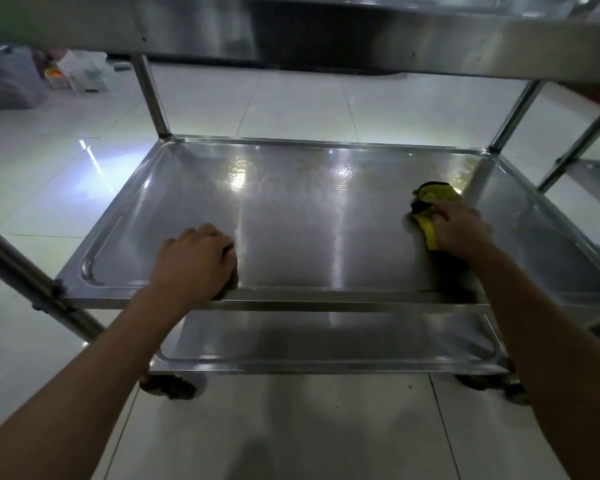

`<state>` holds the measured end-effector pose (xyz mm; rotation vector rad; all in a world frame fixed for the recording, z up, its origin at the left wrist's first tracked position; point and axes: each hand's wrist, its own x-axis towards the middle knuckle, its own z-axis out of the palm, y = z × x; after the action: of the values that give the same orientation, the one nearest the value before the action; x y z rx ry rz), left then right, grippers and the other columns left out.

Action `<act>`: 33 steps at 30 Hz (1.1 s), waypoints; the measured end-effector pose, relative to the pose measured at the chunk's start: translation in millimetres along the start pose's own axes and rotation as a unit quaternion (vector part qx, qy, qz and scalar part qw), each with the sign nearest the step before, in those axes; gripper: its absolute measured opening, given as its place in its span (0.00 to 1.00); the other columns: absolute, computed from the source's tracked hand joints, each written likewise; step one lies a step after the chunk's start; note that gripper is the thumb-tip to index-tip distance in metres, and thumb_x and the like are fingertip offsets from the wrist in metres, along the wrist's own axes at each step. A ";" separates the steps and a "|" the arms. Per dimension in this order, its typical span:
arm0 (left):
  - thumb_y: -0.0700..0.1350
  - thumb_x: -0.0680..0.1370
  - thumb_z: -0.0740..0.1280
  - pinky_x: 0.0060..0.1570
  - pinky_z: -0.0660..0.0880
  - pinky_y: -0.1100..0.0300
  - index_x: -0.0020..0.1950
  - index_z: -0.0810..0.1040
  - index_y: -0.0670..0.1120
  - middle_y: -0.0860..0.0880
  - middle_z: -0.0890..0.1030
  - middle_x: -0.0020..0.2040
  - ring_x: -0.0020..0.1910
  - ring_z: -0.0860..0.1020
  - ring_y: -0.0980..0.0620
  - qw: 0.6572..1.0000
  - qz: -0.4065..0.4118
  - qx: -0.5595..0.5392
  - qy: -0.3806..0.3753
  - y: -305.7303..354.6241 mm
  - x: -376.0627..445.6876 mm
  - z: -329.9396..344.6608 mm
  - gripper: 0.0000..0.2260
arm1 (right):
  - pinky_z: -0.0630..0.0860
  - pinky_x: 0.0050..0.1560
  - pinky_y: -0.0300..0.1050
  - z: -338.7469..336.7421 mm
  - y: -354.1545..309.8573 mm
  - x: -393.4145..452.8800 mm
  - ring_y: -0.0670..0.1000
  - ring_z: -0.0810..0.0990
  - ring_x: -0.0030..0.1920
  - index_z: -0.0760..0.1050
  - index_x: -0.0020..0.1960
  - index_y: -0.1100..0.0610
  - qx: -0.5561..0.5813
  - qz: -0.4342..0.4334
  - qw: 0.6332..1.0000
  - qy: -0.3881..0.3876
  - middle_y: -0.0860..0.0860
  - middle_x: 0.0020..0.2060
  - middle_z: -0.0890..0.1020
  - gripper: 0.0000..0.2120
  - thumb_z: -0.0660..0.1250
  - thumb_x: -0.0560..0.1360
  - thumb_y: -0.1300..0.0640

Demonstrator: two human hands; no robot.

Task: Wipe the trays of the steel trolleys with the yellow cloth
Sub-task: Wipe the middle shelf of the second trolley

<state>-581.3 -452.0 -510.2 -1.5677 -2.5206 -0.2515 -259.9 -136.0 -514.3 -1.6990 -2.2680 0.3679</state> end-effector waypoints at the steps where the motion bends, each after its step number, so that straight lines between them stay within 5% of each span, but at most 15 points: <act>1: 0.53 0.81 0.58 0.47 0.70 0.52 0.51 0.81 0.51 0.50 0.78 0.56 0.51 0.78 0.45 1.000 0.007 0.003 0.000 -1.3 -2.1 0.9 0.13 | 0.62 0.71 0.62 0.3 -3.0 -1.6 0.63 0.69 0.70 0.70 0.72 0.41 -0.006 0.003 1.000 0.001 0.56 0.72 0.72 0.21 0.57 0.80 0.50; 4: 0.53 0.82 0.56 0.47 0.70 0.51 0.50 0.79 0.51 0.50 0.78 0.56 0.52 0.78 0.44 1.000 0.010 0.011 0.002 -3.9 -5.7 2.2 0.13 | 0.61 0.70 0.62 3.8 -23.7 -8.4 0.62 0.68 0.71 0.68 0.73 0.41 -0.025 0.003 1.000 -0.004 0.56 0.73 0.71 0.22 0.56 0.80 0.49; 18: 0.53 0.81 0.56 0.41 0.65 0.55 0.49 0.78 0.50 0.49 0.78 0.53 0.47 0.78 0.45 0.999 0.027 0.028 0.024 -22.1 -5.4 10.1 0.13 | 0.54 0.73 0.64 93.3 -248.8 -104.6 0.56 0.57 0.78 0.63 0.76 0.43 0.005 -0.258 0.962 -0.092 0.45 0.77 0.64 0.23 0.52 0.82 0.51; 25: 0.55 0.82 0.55 0.45 0.72 0.52 0.52 0.79 0.50 0.47 0.78 0.56 0.50 0.79 0.42 0.999 0.027 0.021 0.010 -26.0 -7.6 7.6 0.15 | 0.58 0.72 0.59 77.4 -211.2 -128.3 0.53 0.62 0.75 0.68 0.72 0.41 0.042 -0.306 0.947 -0.083 0.46 0.73 0.71 0.20 0.51 0.82 0.49; 33: 0.50 0.83 0.57 0.45 0.73 0.51 0.53 0.77 0.48 0.46 0.78 0.56 0.52 0.79 0.42 0.999 0.029 -0.002 0.024 -16.2 -17.1 4.3 0.11 | 0.67 0.68 0.58 36.1 -110.8 -124.3 0.55 0.70 0.69 0.71 0.71 0.42 0.023 -0.191 0.981 -0.024 0.50 0.68 0.75 0.18 0.54 0.82 0.49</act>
<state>-588.6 -472.9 -519.1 -1.6131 -2.4358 -0.2851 -338.7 -287.1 -516.1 -1.2030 -2.5274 0.3722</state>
